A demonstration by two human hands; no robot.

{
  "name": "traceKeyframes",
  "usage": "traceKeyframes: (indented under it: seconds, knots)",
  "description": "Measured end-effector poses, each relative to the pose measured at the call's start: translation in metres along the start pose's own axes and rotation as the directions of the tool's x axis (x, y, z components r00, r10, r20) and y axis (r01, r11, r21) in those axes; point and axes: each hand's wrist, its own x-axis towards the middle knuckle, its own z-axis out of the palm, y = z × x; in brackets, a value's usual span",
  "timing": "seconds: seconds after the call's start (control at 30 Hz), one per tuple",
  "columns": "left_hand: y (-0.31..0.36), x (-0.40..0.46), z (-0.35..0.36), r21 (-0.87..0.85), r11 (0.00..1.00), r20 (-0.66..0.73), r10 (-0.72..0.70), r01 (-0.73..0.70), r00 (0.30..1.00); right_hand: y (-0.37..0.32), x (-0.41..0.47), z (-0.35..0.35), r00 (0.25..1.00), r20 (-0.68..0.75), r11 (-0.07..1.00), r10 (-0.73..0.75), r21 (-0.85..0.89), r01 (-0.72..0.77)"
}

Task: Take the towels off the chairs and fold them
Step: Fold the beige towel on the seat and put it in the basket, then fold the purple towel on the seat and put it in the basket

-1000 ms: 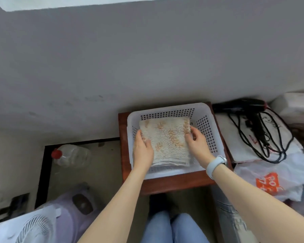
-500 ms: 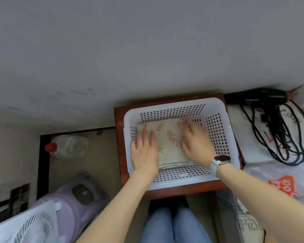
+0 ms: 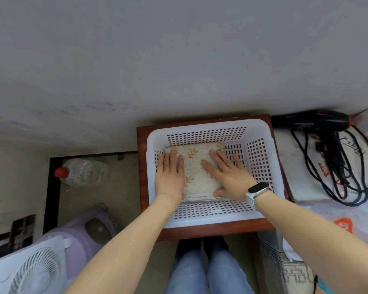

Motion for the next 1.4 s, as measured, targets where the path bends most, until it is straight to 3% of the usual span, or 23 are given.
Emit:
traceKeyframes:
  seconds: [0.07,0.2,0.37,0.47,0.6,0.8,0.93,1.1,1.4]
  knots:
    - [-0.001,-0.009,-0.003,-0.098,0.995,-0.066,0.003,-0.01,0.998,-0.002,-0.008,-0.007,0.999,-0.048,0.997,-0.012,0.077,0.016]
    - [-0.006,-0.041,-0.011,-0.398,0.914,-0.24,-0.016,-0.084,0.971,-0.012,-0.029,-0.023,0.957,-0.287,0.975,0.041,0.219,0.024]
    - [-0.012,-0.111,-0.026,-0.612,0.787,-0.34,-0.346,0.073,0.874,-0.052,-0.053,-0.054,0.948,-0.317,0.933,0.016,0.345,0.1]
    - [-0.012,-0.165,-0.013,-0.734,0.642,-0.262,-0.569,0.222,0.779,-0.091,-0.071,-0.066,0.936,-0.339,0.915,-0.096,0.339,0.217]
    - [-0.007,-0.248,0.025,-0.842,0.396,-0.077,-0.759,0.366,0.646,-0.156,-0.101,-0.068,0.903,-0.327,0.881,-0.278,0.288,0.375]
    - [0.031,-0.387,0.101,-0.904,-0.036,0.174,-0.941,0.425,0.291,-0.271,-0.153,-0.028,0.765,-0.12,0.759,-0.633,0.097,0.643]
    - [0.082,-0.482,0.156,-0.853,-0.282,0.34,-0.938,0.439,0.059,-0.354,-0.207,0.024,0.615,0.072,0.618,-0.785,0.012,0.786]
    - [0.172,-0.603,0.234,-0.781,-0.536,0.504,-0.844,0.32,-0.184,-0.448,-0.298,0.121,0.393,0.279,0.397,-0.876,-0.042,0.917]
    - [0.334,-0.794,0.346,-0.56,-0.812,0.681,-0.565,0.166,-0.465,-0.571,-0.484,0.299,0.056,0.558,0.067,-0.828,-0.002,0.998]
